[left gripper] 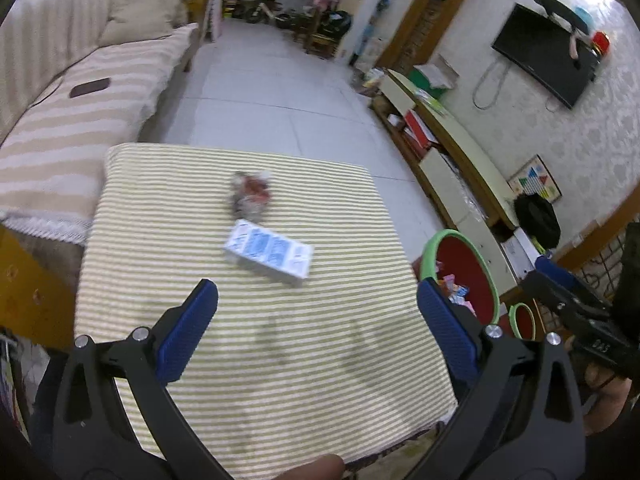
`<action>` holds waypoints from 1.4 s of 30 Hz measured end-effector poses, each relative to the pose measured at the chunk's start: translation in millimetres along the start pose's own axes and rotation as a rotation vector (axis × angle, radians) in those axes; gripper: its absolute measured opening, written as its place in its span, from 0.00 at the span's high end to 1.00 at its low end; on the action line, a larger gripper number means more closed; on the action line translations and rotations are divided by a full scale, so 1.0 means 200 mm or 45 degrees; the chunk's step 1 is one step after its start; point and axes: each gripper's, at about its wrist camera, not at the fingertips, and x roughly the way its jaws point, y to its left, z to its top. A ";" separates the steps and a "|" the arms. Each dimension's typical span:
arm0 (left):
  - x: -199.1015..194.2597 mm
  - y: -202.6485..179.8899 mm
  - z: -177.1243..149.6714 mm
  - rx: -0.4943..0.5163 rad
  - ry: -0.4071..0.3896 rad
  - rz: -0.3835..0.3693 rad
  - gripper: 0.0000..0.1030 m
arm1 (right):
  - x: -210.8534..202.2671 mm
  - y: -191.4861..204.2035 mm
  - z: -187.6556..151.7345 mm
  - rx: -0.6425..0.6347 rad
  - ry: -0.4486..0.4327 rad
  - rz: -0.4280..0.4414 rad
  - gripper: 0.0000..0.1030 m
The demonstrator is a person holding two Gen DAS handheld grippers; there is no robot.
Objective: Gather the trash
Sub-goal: 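Move both grippers back over the table toward the milk carton and paper, then grasp the crumpled paper with the left gripper while the right grasps the milk carton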
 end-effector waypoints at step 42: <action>0.28 0.69 0.09 -0.172 0.068 0.134 0.05 | 1.16 0.47 -0.07 -0.405 0.352 0.155 0.12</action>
